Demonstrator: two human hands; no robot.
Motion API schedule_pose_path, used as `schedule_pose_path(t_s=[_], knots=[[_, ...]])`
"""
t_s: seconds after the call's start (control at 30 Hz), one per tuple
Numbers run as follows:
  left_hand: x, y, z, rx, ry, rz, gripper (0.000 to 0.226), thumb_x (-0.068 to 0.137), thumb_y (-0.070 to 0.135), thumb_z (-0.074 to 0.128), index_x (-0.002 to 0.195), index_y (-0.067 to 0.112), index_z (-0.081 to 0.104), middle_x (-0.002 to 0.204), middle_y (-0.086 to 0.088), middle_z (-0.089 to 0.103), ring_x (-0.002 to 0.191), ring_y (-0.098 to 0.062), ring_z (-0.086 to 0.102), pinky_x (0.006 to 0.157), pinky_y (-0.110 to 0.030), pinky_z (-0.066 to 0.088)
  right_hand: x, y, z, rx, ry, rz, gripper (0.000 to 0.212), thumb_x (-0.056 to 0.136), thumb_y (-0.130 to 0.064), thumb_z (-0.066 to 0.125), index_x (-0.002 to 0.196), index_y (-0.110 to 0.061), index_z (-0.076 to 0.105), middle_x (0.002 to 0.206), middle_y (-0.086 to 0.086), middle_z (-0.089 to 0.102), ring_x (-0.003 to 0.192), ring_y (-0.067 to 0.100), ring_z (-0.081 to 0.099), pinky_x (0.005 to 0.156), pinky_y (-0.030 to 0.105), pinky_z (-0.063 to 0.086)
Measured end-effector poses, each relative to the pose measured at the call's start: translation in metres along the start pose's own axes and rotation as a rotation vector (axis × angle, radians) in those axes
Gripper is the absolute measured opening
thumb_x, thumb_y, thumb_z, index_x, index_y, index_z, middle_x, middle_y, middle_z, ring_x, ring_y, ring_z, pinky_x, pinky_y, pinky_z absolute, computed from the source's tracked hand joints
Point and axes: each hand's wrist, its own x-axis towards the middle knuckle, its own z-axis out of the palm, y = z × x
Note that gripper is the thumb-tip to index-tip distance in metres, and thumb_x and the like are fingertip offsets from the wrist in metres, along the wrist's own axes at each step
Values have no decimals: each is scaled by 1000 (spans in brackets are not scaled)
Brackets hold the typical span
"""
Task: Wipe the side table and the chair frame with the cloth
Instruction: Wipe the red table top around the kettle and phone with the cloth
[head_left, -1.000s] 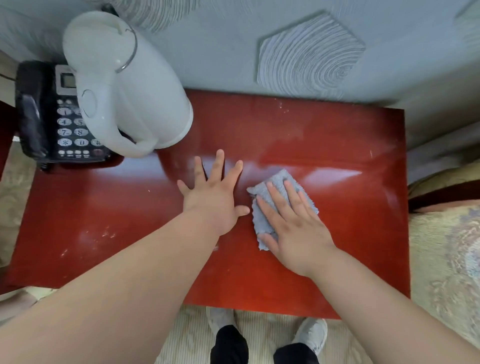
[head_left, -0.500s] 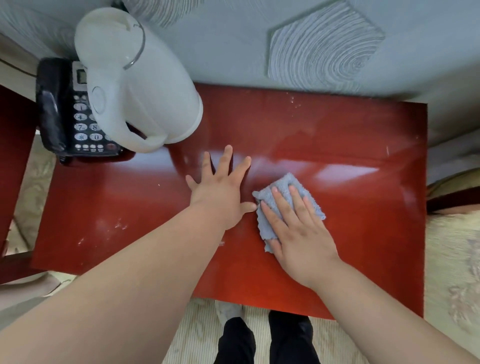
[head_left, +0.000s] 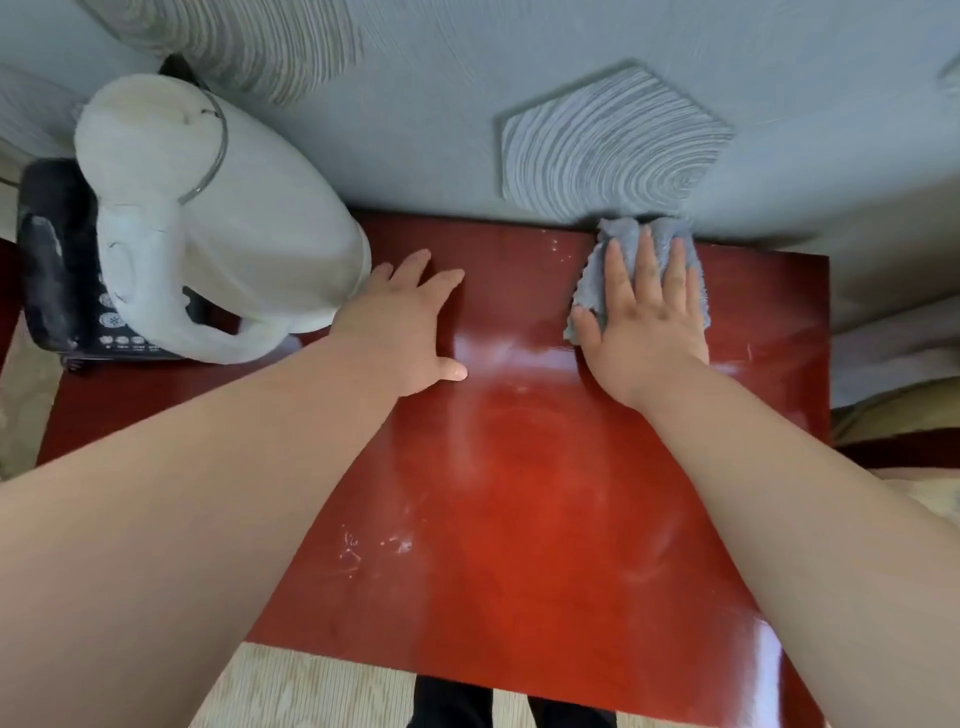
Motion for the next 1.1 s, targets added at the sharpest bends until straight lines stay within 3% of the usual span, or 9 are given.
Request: schedule_pose_path(t_s=[0.23, 0.43, 0.57, 0.63, 0.73, 0.8, 0.87, 0.97, 1.1], knots=[[2, 0, 7, -12, 9, 18, 114, 78, 62, 80, 162, 44, 6, 174, 5, -3, 158, -34, 8, 126, -47, 23, 11, -15, -8, -22, 5, -22, 75, 101, -58, 16, 164, -24, -3, 172, 11, -11, 156, 41, -16, 126, 52, -10], [1, 1, 7, -43, 11, 13, 113, 79, 60, 80, 162, 45, 5, 173, 6, -6, 158, -33, 5, 124, -48, 28, -68, -38, 18, 1, -11, -534, 68, 102, -49, 32, 163, -22, 23, 172, 10, 11, 158, 39, -2, 127, 56, 10], [0, 1, 7, -37, 13, 19, 113, 80, 61, 79, 162, 45, 3, 173, 7, -7, 158, -33, 5, 123, -48, 30, -59, -19, 17, -12, -2, -589, 72, 96, -54, 39, 162, -26, 28, 172, 5, 16, 159, 34, 3, 127, 54, 15], [0, 0, 7, -41, 14, 17, 113, 79, 62, 79, 162, 45, 3, 173, 7, -7, 158, -33, 5, 123, -48, 31, -28, -18, 7, 2, 21, -455, 77, 95, -59, 37, 163, -26, 24, 172, 8, 15, 158, 38, 2, 127, 55, 11], [-1, 0, 8, -52, 22, 16, 112, 79, 61, 80, 162, 46, 5, 173, 8, -6, 158, -32, 5, 122, -49, 31, 14, -34, -7, 22, 12, -223, 80, 97, -64, 25, 164, -30, -1, 173, 7, -2, 157, 37, -11, 127, 51, -5], [0, 0, 9, -48, 27, 21, 112, 79, 60, 80, 162, 46, 6, 173, 8, -5, 158, -33, 5, 122, -49, 31, 20, -49, -12, 12, 4, -174, 77, 99, -64, 19, 163, -32, -9, 173, 5, -9, 156, 38, -16, 127, 51, -8], [1, -1, 10, -50, 35, 24, 112, 78, 60, 81, 162, 44, 7, 173, 7, -4, 157, -34, 7, 123, -48, 30, 4, -57, -6, 6, 14, -266, 75, 99, -58, 21, 164, -30, -1, 173, 8, -5, 156, 41, -13, 127, 53, -6], [1, -2, 11, -65, 40, 28, 112, 78, 59, 81, 162, 44, 8, 173, 7, -3, 157, -34, 7, 123, -48, 28, -60, -51, 13, 23, 32, -547, 72, 98, -52, 37, 163, -24, 23, 171, 9, 15, 158, 41, 1, 127, 57, 9], [1, -3, 12, -69, 31, 30, 113, 79, 60, 81, 162, 43, 7, 173, 7, -5, 158, -33, 5, 123, -49, 29, -86, -25, 20, -31, -56, -683, 83, 100, -61, 35, 164, -22, 0, 173, -1, 3, 159, 25, -10, 128, 48, 8]])
